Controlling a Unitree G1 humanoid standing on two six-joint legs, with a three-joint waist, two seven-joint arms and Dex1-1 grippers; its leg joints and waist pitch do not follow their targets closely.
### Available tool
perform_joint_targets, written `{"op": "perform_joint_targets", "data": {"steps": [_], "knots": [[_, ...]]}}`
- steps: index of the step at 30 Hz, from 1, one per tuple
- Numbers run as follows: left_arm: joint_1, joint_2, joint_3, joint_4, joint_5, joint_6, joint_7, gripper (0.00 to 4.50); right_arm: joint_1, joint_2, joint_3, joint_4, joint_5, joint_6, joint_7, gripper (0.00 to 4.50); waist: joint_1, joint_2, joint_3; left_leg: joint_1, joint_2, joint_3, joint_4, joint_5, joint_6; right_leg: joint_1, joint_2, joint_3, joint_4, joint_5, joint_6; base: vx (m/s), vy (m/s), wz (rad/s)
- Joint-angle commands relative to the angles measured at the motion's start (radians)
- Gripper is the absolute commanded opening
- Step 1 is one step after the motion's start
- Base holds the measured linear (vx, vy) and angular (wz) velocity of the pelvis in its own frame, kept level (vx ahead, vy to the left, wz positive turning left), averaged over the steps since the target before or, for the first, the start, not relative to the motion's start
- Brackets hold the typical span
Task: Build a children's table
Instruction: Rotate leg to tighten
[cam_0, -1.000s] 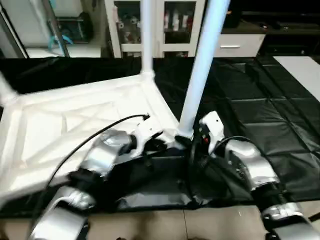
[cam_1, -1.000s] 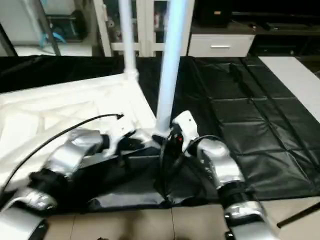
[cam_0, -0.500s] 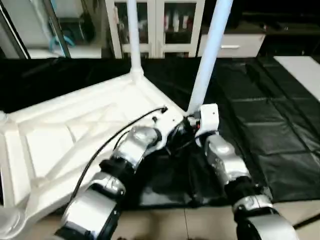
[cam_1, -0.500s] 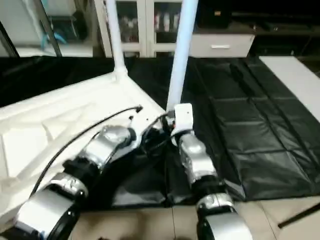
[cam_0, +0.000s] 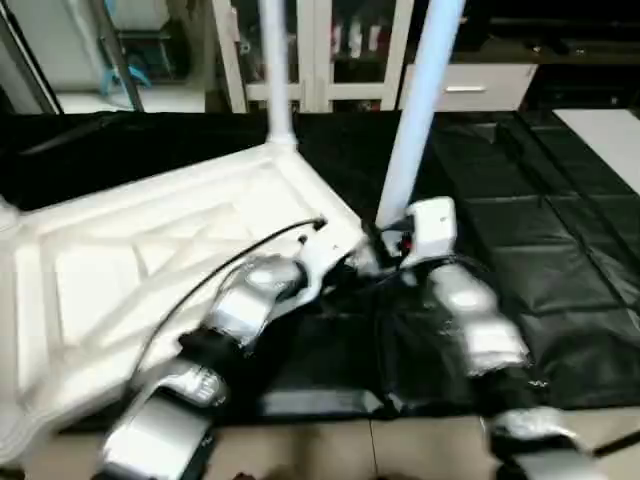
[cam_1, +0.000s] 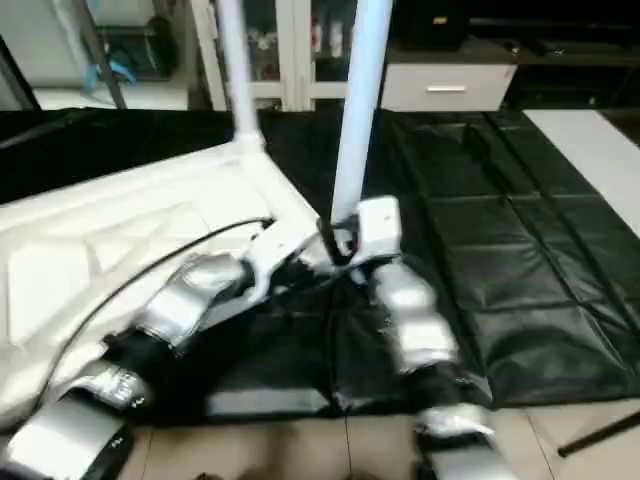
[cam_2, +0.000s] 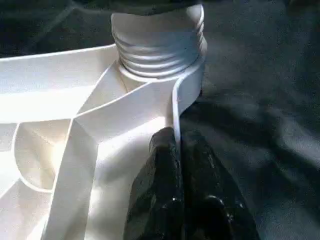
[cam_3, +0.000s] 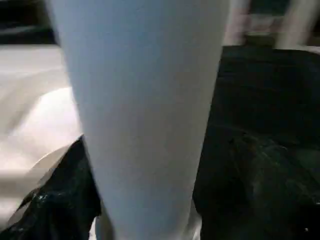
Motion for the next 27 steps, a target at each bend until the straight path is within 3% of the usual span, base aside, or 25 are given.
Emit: {"op": "perform_joint_targets", "data": {"steps": [1, 2, 5, 6, 9, 10, 11, 15, 16, 18, 19, 21, 27], "knots": [[0.069, 0.064, -0.042, -0.030, -0.026, 0.002, -0.163, 0.00, 0.042, -0.080, 0.019, -0.087, 0.038, 0.102, 0.151, 4.11, 0.002, -0.013, -0.053, 0.018, 0.051, -0.023, -0.083, -0.271, 0.057, 0.032, -0.038, 0.019, -0.067, -0.250, -0.204, 0.000, 0.000, 0.00], [0.070, 0.067, -0.043, -0.033, -0.027, 0.003, -0.168, 0.00, 0.045, -0.086, 0.023, -0.092, 0.039, 0.106, 0.161, 4.11, 0.007, -0.013, -0.053, 0.018, 0.053, -0.023, -0.082, -0.254, 0.058, 0.033, -0.040, 0.020, -0.064, -0.230, -0.207, 0.000, 0.000, 0.00], [0.095, 0.130, -0.064, -0.093, -0.047, 0.011, -0.276, 0.00, 0.096, -0.210, 0.116, -0.167, 0.050, 0.152, 0.385, 4.11, 0.016, -0.014, -0.055, 0.023, 0.055, -0.019, -0.076, -0.202, 0.074, 0.034, -0.039, 0.020, -0.052, -0.135, -0.238, 0.000, 0.000, 0.00], [0.103, 0.144, -0.067, -0.114, -0.060, 0.013, -0.306, 0.00, 0.109, -0.242, 0.135, -0.185, 0.062, 0.167, 0.445, 4.11, 0.018, -0.020, -0.054, 0.021, 0.054, -0.017, -0.075, -0.191, 0.083, 0.037, -0.038, 0.020, -0.051, -0.117, -0.245, 0.000, 0.000, 0.00], [0.113, 0.156, -0.068, -0.144, -0.088, 0.028, -0.347, 0.00, 0.119, -0.277, 0.157, -0.196, 0.071, 0.174, 0.513, 4.11, 0.020, -0.020, -0.051, 0.021, 0.055, -0.017, -0.076, -0.202, 0.080, 0.034, -0.043, 0.021, -0.053, -0.156, -0.256, 0.000, 0.000, 0.00], [0.116, 0.163, -0.069, -0.169, -0.090, 0.043, -0.347, 0.00, 0.119, -0.305, 0.170, -0.208, 0.082, 0.190, 0.575, 4.11, 0.018, -0.032, -0.049, 0.019, 0.054, -0.016, -0.077, -0.223, 0.073, 0.035, -0.043, 0.021, -0.056, -0.191, -0.251, 0.000, 0.000, 0.00], [0.116, 0.164, -0.067, -0.180, -0.089, 0.055, -0.340, 0.00, 0.113, -0.310, 0.173, -0.201, 0.082, 0.190, 0.591, 4.11, 0.023, -0.030, -0.048, 0.021, 0.057, -0.019, -0.079, -0.240, 0.065, 0.036, -0.048, 0.022, -0.055, -0.228, -0.245, 0.000, 0.000, 0.00], [0.113, 0.161, -0.063, -0.196, -0.099, 0.074, -0.338, 0.00, 0.078, -0.300, 0.170, -0.159, 0.079, 0.183, 0.589, 4.11, 0.020, -0.021, -0.047, 0.023, 0.056, -0.021, -0.080, -0.237, 0.045, 0.031, -0.045, 0.022, -0.056, -0.229, -0.243, 0.000, 0.000, 0.00], [0.111, 0.158, -0.065, -0.192, -0.098, 0.072, -0.339, 0.00, 0.069, -0.292, 0.166, -0.146, 0.078, 0.175, 0.583, 4.11, 0.018, -0.024, -0.048, 0.023, 0.055, -0.020, -0.079, -0.234, 0.043, 0.031, -0.044, 0.022, -0.056, -0.221, -0.244, 0.000, 0.000, 0.00], [0.105, 0.150, -0.069, -0.177, -0.094, 0.069, -0.338, 0.00, 0.059, -0.284, 0.164, -0.133, 0.079, 0.169, 0.584, 4.11, 0.019, -0.027, -0.051, 0.023, 0.053, -0.018, -0.074, -0.204, 0.049, 0.034, -0.043, 0.022, -0.050, -0.170, -0.254, 0.000, 0.000, 0.00], [0.103, 0.150, -0.071, -0.171, -0.092, 0.066, -0.339, 0.00, 0.058, -0.281, 0.164, -0.130, 0.079, 0.166, 0.585, 3.97, 0.021, -0.019, -0.053, 0.025, 0.053, -0.017, -0.072, -0.183, 0.055, 0.034, -0.042, 0.022, -0.049, -0.132, -0.260, 0.000, 0.000, 0.00], [0.100, 0.150, -0.073, -0.167, -0.092, 0.067, -0.342, 0.00, 0.060, -0.275, 0.159, -0.131, 0.084, 0.168, 0.588, 3.97, 0.023, -0.018, -0.054, 0.024, 0.052, -0.016, -0.069, -0.157, 0.067, 0.038, -0.041, 0.021, -0.043, -0.091, -0.271, 0.000, 0.000, 0.00], [0.092, 0.151, -0.077, -0.158, -0.092, 0.072, -0.348, 0.00, 0.064, -0.271, 0.162, -0.131, 0.088, 0.183, 0.612, 3.50, 0.024, -0.016, -0.054, 0.025, 0.052, -0.017, -0.069, -0.176, 0.065, 0.041, -0.041, 0.019, -0.044, -0.107, -0.280, 0.000, 0.000, 0.00]]}}
